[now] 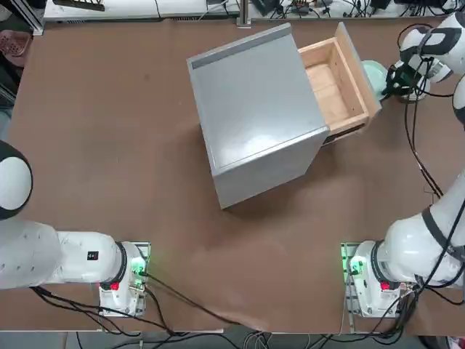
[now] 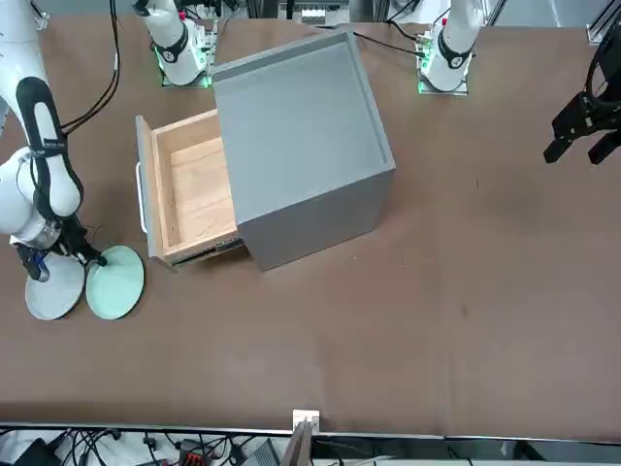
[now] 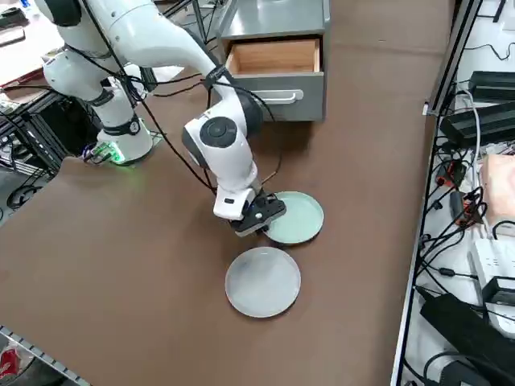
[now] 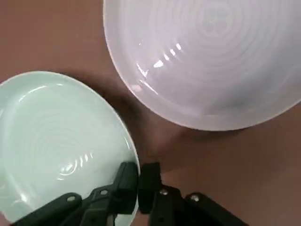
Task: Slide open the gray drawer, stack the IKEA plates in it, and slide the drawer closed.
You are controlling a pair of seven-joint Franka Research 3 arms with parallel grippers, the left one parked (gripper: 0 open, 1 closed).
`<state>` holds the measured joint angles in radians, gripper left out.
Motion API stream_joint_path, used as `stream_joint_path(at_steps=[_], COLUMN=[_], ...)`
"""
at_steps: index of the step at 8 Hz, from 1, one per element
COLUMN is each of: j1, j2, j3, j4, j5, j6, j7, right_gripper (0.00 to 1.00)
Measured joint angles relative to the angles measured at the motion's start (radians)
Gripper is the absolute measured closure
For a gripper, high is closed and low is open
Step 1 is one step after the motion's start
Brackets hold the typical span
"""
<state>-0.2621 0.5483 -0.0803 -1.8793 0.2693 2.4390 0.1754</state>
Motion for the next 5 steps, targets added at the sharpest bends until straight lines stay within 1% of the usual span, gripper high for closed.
stream_joint_path(at_steps=[1, 2, 3, 5], j1=[-0.003, -0.018, -0.042, -0.079], j2=[-0.039, -0.084, -0.124, -0.187], j3=[-0.003, -0.008, -0.011, -0.014], j4=[0.007, 0.026, 0.074, 0.219], j5=[0.000, 0.000, 0.007, 0.061], j6=[-0.054, -0.141, -0.259, -0.486], j7=[-0.039, -0.095, -0.134, -0.183], right_gripper=[1.00, 1.00, 1.00, 1.00])
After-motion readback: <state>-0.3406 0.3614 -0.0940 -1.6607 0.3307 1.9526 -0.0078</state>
